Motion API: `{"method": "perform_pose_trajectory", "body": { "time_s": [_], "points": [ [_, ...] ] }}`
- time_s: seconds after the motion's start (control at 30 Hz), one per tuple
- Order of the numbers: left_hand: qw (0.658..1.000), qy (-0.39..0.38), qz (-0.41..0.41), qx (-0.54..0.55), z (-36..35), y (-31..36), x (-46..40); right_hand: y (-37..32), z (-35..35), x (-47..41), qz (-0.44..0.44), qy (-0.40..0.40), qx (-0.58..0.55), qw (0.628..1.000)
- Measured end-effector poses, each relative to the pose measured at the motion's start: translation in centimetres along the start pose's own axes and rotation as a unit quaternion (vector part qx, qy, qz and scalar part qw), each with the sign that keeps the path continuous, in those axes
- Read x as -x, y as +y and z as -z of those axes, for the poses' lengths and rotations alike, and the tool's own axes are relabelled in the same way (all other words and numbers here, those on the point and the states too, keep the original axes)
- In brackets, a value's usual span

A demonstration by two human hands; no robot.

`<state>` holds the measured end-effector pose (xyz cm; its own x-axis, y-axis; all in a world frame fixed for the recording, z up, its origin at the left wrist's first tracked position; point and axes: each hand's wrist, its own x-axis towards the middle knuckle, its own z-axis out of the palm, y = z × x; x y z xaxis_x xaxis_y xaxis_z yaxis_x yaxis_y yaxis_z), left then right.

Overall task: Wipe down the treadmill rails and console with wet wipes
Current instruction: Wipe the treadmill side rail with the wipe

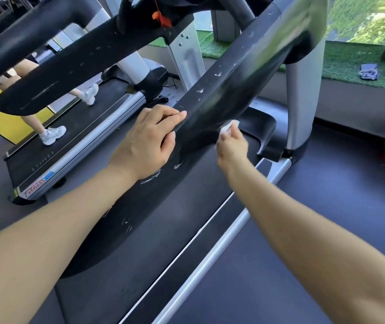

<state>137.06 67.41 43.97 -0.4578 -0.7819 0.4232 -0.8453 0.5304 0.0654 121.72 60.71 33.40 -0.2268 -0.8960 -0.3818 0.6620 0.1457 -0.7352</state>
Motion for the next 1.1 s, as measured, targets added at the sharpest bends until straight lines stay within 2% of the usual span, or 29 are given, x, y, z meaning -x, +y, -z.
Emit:
{"method": "perform_pose_trajectory", "body": {
  "time_s": [0.1,0.23,0.33,0.43,0.57,0.7,0.83,0.97,1.1],
  "points": [
    [1.0,-0.001,-0.002,0.002,0.0,-0.1,0.0,-0.5,-0.4,1.1,0.025,0.011,0.029,0.999],
    [1.0,0.002,-0.009,-0.004,0.0,-0.2,-0.1,4.8,-0.4,10.5,0.063,-0.069,0.049,0.994],
    [1.0,-0.001,-0.008,-0.009,0.0,-0.1,-0.1,6.5,-0.4,14.5,0.099,-0.07,0.073,0.99],
    [1.0,0.0,-0.008,-0.008,0.1,-0.1,0.0,4.9,-0.4,10.5,0.121,-0.049,0.121,0.984],
    [1.0,0.001,-0.003,0.0,0.1,0.0,0.0,1.0,-0.3,2.9,0.063,0.013,0.084,0.994],
    [1.0,-0.001,-0.004,-0.01,0.1,-0.2,0.0,3.5,-0.9,8.4,0.11,-0.017,0.079,0.991],
    [1.0,-0.001,-0.011,-0.022,0.0,-0.2,-0.1,7.5,-0.5,16.3,0.134,-0.07,0.125,0.981],
    [0.999,0.003,-0.018,-0.028,0.0,-0.1,-0.1,5.4,-0.6,10.9,0.159,-0.019,0.164,0.973],
    [1.0,0.007,-0.016,-0.018,0.0,-0.1,-0.1,2.9,-0.8,5.7,0.099,0.02,0.127,0.987]
  ]
}}
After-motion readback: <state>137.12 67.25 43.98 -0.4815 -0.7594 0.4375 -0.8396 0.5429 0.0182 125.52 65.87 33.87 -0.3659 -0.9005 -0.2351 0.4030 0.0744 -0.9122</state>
